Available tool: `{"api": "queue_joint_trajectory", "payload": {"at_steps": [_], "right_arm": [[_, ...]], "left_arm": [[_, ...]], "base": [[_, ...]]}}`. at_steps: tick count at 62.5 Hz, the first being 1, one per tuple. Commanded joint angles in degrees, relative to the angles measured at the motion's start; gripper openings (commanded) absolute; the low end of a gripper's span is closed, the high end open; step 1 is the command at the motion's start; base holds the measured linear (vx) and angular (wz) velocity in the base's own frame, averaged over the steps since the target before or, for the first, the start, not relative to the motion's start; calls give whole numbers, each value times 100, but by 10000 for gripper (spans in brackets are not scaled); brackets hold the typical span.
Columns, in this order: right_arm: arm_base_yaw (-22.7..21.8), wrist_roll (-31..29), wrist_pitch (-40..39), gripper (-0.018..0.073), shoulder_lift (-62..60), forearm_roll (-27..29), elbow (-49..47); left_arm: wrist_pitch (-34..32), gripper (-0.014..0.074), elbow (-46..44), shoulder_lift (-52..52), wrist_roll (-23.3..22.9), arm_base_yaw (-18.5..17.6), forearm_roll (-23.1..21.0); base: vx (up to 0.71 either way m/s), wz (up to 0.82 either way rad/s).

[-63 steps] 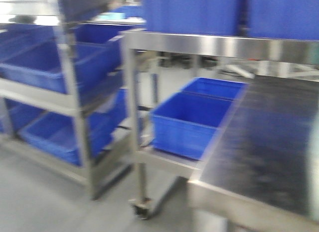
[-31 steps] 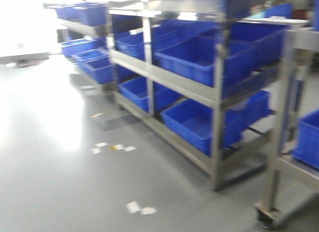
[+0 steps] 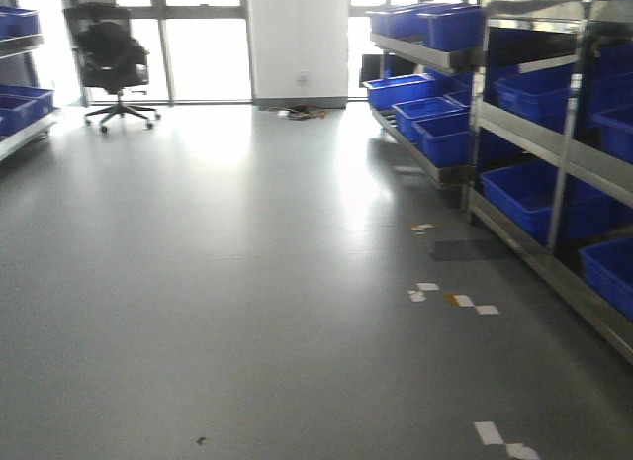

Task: Pick red cube and place on left shelf
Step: 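Drive the base to the shelf rack holding the red cube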

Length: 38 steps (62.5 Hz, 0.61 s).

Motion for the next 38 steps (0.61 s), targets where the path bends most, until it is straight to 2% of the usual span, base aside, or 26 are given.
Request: {"api": "queue_joint_trajectory", "payload": {"at_steps": [1,17,38], "right_arm": [[-33,-14,-489,151,137,-19,-131],[-33,-14,-489,151,137,-19,-131],[-33,-14,-489,151,137,-19,-131]], "left_arm": [[-511,101,136,-78,-42,-28,-27],[-511,101,136,-78,-42,-28,-27],[-511,101,136,-78,-42,-28,-27]], "base": [[10,72],[11,58],[24,17]]}}
